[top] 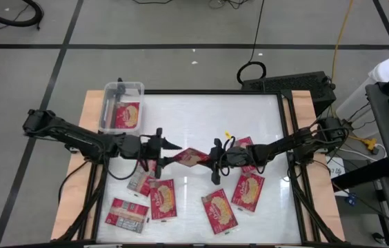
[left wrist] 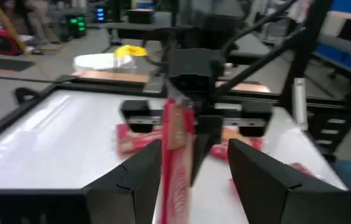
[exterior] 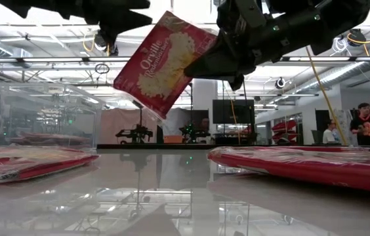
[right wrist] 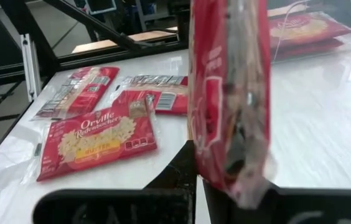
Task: Sort popcorn bags into baskets
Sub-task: Stack the red popcorn pack into the bin
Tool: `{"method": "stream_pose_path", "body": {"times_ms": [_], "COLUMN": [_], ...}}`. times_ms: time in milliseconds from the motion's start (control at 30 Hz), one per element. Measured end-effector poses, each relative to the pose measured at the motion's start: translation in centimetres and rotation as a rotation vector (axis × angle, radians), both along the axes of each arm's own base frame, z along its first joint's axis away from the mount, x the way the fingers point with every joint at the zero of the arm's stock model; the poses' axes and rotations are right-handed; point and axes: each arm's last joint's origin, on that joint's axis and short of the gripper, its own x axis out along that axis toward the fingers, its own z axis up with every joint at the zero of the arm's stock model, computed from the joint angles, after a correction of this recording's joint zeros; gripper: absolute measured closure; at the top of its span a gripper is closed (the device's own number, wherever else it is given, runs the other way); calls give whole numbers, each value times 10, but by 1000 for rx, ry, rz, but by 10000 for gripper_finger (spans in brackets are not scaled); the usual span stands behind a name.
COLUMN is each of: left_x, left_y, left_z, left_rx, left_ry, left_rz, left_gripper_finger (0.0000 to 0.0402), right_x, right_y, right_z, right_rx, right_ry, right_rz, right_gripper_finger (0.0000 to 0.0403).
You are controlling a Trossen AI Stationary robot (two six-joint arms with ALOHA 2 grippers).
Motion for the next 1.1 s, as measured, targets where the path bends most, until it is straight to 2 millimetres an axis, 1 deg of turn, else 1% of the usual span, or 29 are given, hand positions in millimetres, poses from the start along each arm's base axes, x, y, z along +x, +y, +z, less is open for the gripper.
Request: {"method": "stream_pose_path", "body": {"times_ms": [67,167,300,600,667,733,800,967,1033,1100], "left_x": [-3,-4,-1,18,20,21,21,21,21,21], "left_y": [3,5,6,13,12,11,10,10,10,12], "left_z": [-1,-9,-18,-31,-32,-30,-30,-29,-29,-29], "left_rx": [12,-12,-29,-27,-37,-39,-50,-40,-35,-38], "left_ry": [32,114,171,140,129,109,103,100,101,99], "left_rz": [22,15,9,39,9,-22,-37,-39,-39,-33], "left_gripper_finger": [215,215,215,219,232,254,285,375,384,377], "right_x": [0,0,0,1,1,1,1,1,1,1], "right_y": [0,0,0,0,0,0,0,0,0,-1], "right_z": [0,0,0,2,2,2,2,3,4,4], "right_rx": [-1,-2,-5,-18,-18,-22,-30,-42,-42,-52], "right_ry": [-1,-4,-6,-23,-22,-23,-22,-37,-38,-40], "right_rz": [1,0,2,5,5,7,8,9,8,-20], "right_gripper_finger": [399,399,399,399,399,399,399,399,399,395]}}
